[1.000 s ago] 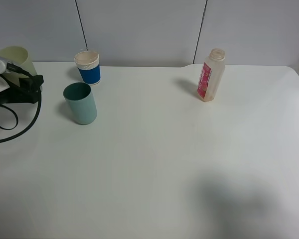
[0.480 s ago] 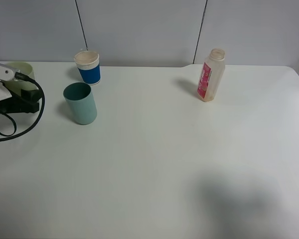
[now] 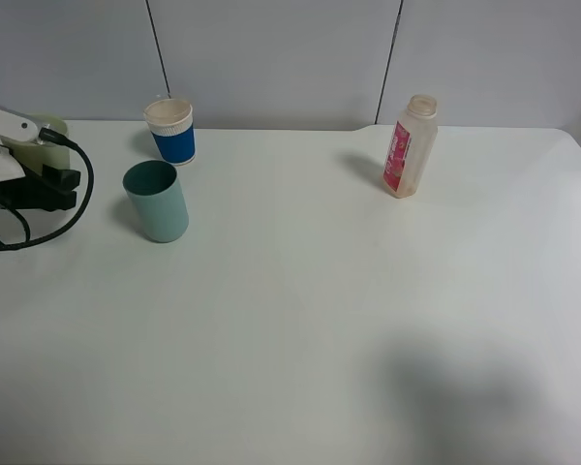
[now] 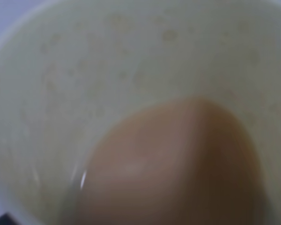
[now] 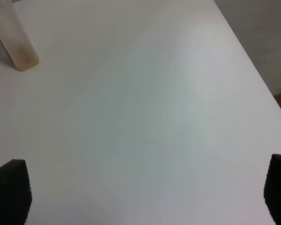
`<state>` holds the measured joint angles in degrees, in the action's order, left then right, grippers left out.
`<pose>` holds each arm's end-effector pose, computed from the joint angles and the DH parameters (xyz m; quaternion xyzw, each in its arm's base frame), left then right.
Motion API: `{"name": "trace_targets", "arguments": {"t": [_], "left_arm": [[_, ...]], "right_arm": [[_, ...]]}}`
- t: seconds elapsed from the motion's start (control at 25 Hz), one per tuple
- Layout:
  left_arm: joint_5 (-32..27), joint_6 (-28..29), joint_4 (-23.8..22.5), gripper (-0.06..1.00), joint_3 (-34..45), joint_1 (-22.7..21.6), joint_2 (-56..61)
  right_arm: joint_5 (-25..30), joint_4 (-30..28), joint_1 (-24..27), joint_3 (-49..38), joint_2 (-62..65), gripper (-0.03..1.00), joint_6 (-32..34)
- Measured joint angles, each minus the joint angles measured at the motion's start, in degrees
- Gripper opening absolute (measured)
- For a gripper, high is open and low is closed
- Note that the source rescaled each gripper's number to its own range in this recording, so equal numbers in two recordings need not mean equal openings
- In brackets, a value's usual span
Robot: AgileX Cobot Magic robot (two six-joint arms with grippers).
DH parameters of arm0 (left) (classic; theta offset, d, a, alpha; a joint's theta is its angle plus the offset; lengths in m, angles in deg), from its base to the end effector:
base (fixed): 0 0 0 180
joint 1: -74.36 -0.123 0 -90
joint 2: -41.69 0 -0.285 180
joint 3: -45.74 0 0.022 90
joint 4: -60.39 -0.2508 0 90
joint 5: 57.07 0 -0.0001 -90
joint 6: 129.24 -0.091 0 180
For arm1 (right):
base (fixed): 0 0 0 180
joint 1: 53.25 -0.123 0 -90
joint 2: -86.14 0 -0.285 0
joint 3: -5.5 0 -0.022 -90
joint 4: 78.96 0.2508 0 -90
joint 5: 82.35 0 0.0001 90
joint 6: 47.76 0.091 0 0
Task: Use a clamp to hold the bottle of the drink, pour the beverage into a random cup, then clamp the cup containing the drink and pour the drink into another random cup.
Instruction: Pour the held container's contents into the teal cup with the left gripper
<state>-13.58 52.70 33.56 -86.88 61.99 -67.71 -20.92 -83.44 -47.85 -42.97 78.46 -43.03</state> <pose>0.2904 0.0348 0.1313 0.1254 0.8346 0.0080 0.5363 -0.0065 -0.0057 0.2770 0.0772 0.8511 -0.0421 0.5175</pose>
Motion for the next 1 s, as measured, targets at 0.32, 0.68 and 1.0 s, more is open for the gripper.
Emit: {"name": "trace_targets", "arguments": {"t": [0.32,0.68,1.0], "left_arm": [[-3.07,-0.05,1.3,0.01,0.0,3.88,3.46],[-4.45,-4.04,5.7,0.01,0.0,7.9,3.46],[-8.98,-5.59,6.54,0.01,-4.48,8.59,3.46]], "right_arm": [[0.0,0.0,0.0,0.0,0.0,0.99,0.0],[0.0,0.0,0.0,0.0,0.0,0.99,0.0],[0.0,0.0,0.0,0.0,0.0,0.99,0.0]]}}
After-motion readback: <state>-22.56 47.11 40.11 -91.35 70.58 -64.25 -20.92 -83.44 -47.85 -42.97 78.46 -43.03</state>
